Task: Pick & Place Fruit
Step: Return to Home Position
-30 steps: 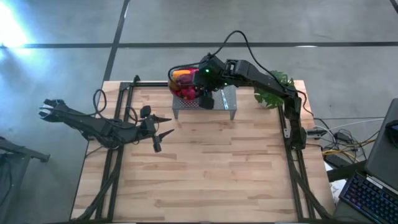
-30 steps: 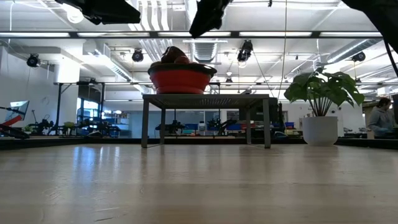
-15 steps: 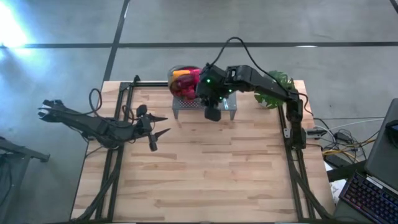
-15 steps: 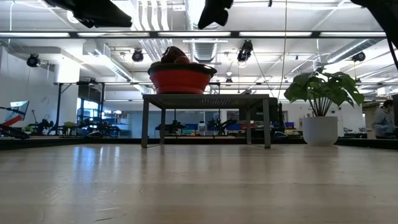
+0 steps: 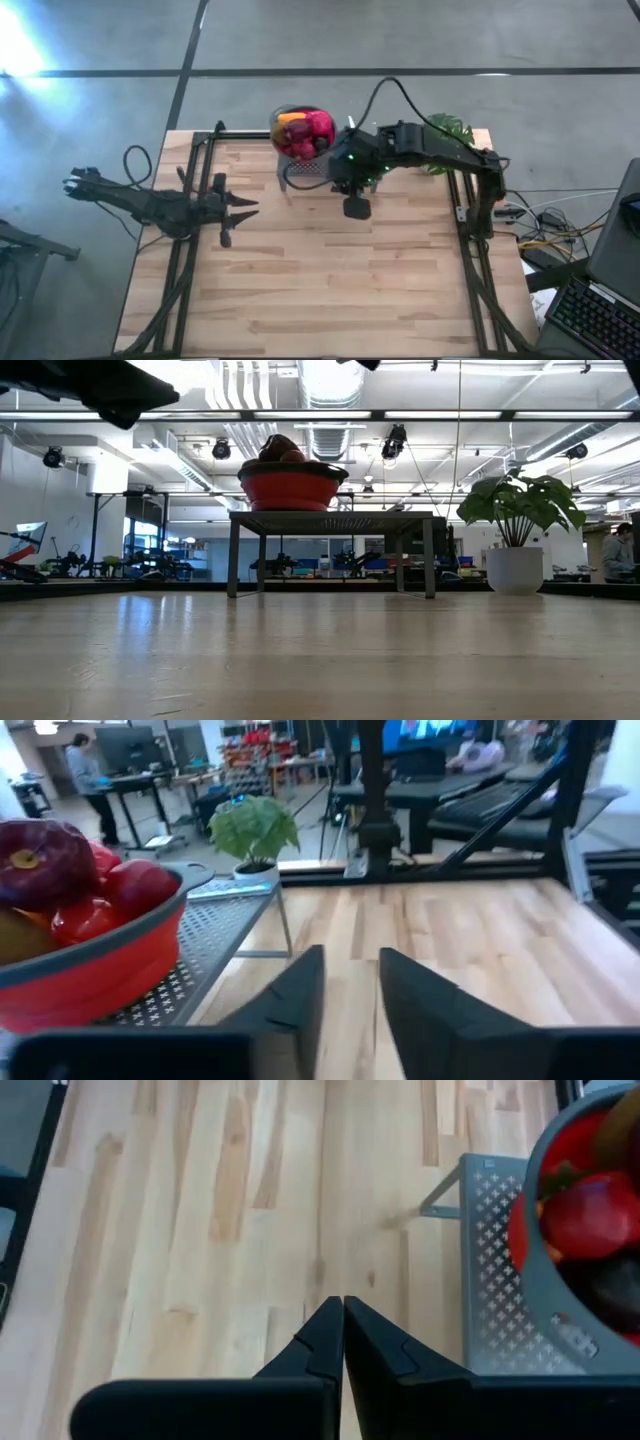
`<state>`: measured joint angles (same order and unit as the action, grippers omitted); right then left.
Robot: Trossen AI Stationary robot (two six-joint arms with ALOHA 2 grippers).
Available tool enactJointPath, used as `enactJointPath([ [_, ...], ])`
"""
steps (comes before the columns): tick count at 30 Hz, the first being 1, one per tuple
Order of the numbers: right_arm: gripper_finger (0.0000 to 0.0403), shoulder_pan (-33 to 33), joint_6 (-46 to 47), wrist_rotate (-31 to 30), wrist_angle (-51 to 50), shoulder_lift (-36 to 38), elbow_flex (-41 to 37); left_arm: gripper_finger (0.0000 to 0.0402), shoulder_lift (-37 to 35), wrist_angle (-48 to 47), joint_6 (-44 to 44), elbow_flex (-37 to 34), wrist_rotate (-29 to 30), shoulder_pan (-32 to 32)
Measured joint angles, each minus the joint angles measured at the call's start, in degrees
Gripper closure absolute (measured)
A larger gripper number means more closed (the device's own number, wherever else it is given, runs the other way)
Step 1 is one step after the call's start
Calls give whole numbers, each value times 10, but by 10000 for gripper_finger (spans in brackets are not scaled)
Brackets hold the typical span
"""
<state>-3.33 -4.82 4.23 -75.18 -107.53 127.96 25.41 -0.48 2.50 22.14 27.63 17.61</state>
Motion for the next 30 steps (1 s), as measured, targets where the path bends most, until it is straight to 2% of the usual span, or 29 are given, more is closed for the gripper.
enactJointPath([
  [4,394,20,19,-40,47,64,-98,347,-53,-2,5,-25,-19,0],
  [8,394,33,39,-46,136,157,-247,392,-99,-11,6,-43,-32,0],
  [19,394,39,87,-48,416,474,-661,396,-199,-24,20,-90,-38,0],
  [25,394,38,79,-48,526,628,-825,392,-238,-27,37,-105,-46,0],
  [30,394,38,86,-47,580,726,-923,392,-254,-62,37,-115,-47,0],
])
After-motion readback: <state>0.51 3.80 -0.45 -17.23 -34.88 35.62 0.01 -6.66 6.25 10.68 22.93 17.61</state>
